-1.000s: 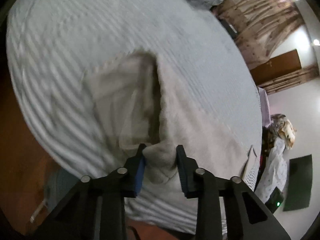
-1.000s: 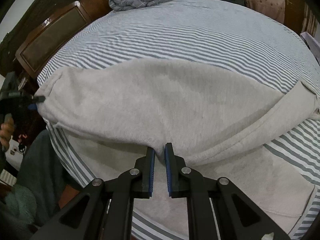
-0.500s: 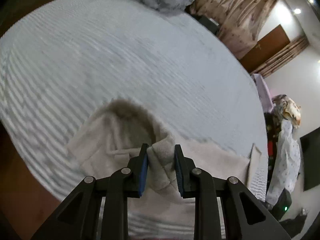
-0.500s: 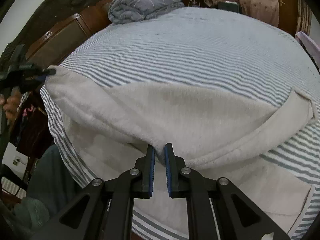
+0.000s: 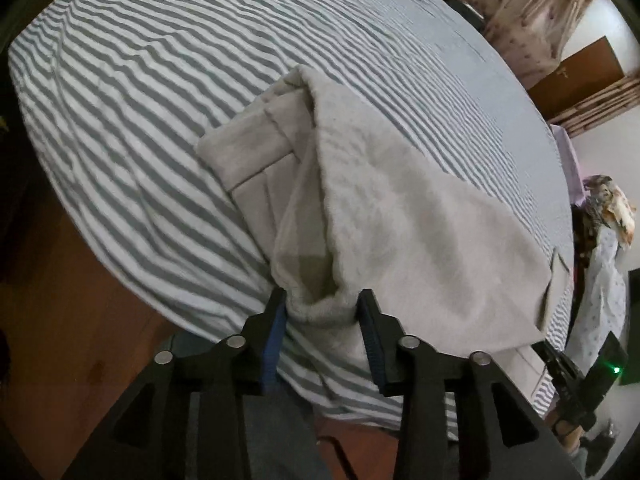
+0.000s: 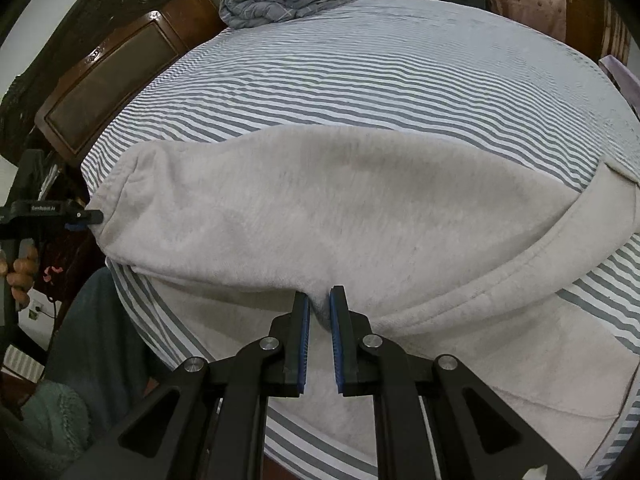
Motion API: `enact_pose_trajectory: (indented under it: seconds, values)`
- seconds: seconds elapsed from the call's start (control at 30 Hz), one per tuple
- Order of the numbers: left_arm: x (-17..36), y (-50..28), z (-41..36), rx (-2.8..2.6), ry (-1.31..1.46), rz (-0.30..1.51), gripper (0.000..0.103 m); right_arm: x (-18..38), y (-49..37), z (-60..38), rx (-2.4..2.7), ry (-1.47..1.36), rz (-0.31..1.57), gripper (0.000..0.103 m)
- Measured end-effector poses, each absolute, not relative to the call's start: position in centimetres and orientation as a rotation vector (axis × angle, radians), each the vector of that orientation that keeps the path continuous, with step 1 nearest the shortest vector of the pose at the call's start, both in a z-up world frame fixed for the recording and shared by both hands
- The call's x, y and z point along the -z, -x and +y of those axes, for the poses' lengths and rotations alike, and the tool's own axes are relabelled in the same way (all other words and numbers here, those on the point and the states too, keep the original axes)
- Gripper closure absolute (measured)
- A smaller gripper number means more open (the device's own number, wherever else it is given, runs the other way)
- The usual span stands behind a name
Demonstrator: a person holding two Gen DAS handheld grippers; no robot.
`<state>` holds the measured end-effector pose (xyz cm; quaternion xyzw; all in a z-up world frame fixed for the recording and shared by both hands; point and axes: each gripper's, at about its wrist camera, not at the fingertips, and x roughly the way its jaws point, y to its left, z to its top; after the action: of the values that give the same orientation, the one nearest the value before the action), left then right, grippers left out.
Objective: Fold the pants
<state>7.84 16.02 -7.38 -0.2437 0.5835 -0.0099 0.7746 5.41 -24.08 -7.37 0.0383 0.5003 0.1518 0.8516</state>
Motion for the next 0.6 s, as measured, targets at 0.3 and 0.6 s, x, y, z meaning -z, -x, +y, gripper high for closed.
enact_pose_trajectory:
  seconds: [0.3,0.6]
  values:
    - [10.5,-4.6,15.9,0.024,0.655,1.364,0.062,7.8,-5.3,-24.3,-0.328,-0.094,1.056,0.092]
    - [10.5,-5.5,16.4,0.028,0.826,1.264,0.056,8.2,-5.4,-24.3,-0.330,-0.082,1.067,0.093]
